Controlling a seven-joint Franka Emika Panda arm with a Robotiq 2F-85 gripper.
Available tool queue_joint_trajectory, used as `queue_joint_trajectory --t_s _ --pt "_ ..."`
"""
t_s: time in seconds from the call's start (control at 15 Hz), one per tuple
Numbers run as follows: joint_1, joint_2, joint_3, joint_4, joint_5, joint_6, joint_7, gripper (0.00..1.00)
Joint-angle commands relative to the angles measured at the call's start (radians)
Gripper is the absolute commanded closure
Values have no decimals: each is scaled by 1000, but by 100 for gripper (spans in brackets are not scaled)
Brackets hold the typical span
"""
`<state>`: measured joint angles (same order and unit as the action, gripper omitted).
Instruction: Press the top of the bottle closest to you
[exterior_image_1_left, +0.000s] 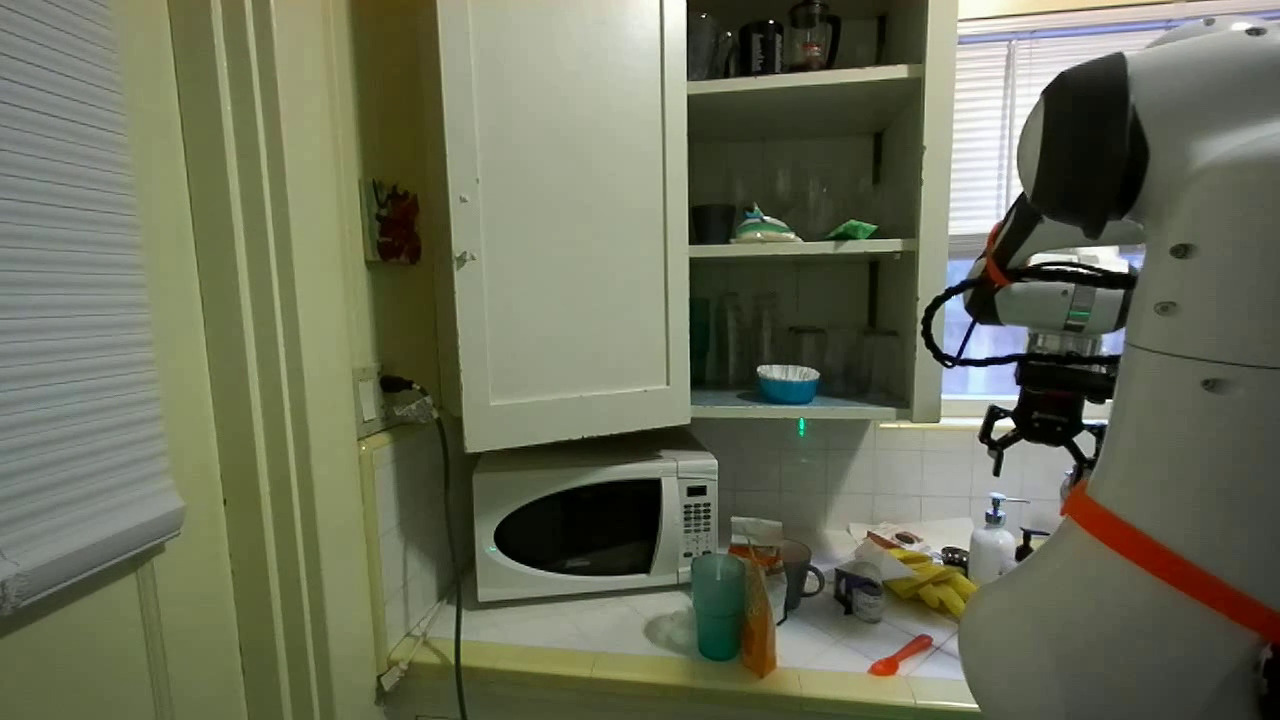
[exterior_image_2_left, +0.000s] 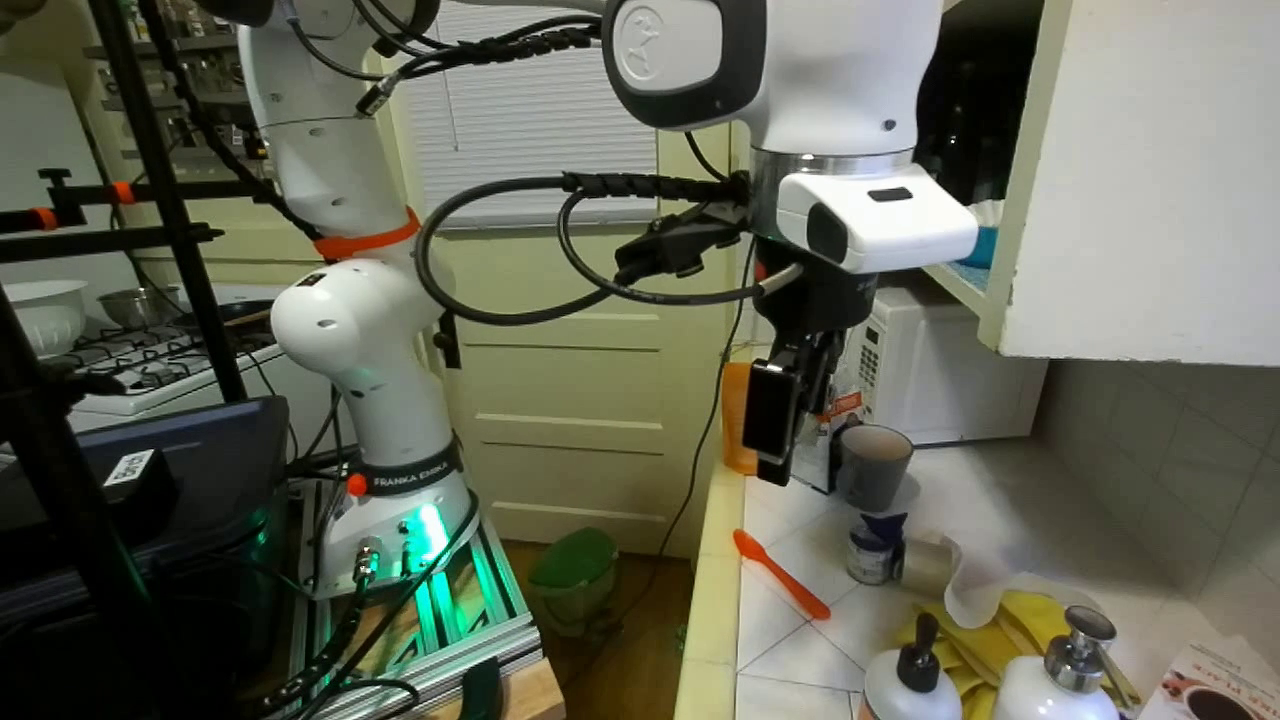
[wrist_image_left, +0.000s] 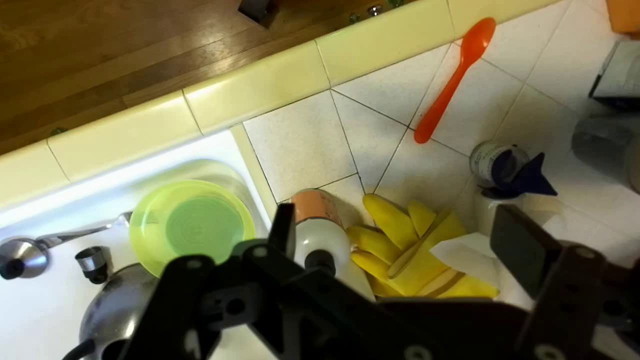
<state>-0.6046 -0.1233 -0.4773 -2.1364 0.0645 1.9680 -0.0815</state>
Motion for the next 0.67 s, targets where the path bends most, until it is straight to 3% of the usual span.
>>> queue_joint_trajectory --t_s 0.0,0.4,0.47,0.6 --pt "36 -64 5 -65 -66 16 -59 0" --pt "98 -99 18 -127 -61 94 -49 0" --pt "97 -57 7 -75 -56 55 -35 0" --pt "109 -64 11 -88 -56 68 -36 0"
